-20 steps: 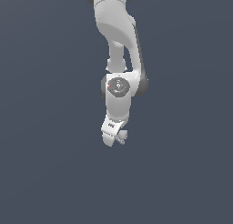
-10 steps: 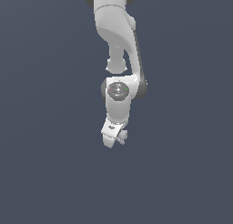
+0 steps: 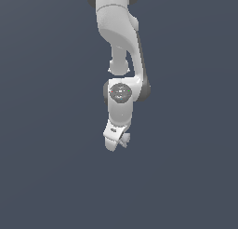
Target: Pick up the object and move it to a goal position.
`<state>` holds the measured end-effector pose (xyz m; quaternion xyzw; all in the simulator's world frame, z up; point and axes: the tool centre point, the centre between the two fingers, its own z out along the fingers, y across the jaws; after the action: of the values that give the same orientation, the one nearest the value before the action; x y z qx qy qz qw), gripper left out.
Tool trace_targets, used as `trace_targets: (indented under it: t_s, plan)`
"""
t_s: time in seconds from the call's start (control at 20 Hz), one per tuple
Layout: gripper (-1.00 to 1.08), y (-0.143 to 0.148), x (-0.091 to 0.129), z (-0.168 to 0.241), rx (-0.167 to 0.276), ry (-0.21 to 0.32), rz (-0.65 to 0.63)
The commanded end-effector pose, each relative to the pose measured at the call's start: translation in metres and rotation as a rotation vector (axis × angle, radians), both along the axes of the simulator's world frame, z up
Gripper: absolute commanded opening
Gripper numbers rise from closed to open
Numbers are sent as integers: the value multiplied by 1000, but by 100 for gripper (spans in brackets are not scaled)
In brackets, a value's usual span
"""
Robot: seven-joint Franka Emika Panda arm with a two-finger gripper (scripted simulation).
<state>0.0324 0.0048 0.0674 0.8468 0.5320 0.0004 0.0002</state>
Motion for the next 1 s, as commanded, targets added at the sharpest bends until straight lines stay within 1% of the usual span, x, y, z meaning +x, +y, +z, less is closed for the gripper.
trace_targets:
  t_s: [0.0,0.2,0.45,0.65,0.95]
  plan:
    - [-100,-3,2,4,0,-5,2]
    - [-100,-16,7,20,1,-24,10]
    - [-100,-41,17,53,2,-63,29]
    - [-100,-69,27,90,5,-105,50]
    - [-100,-119,44,158,11,-183,88]
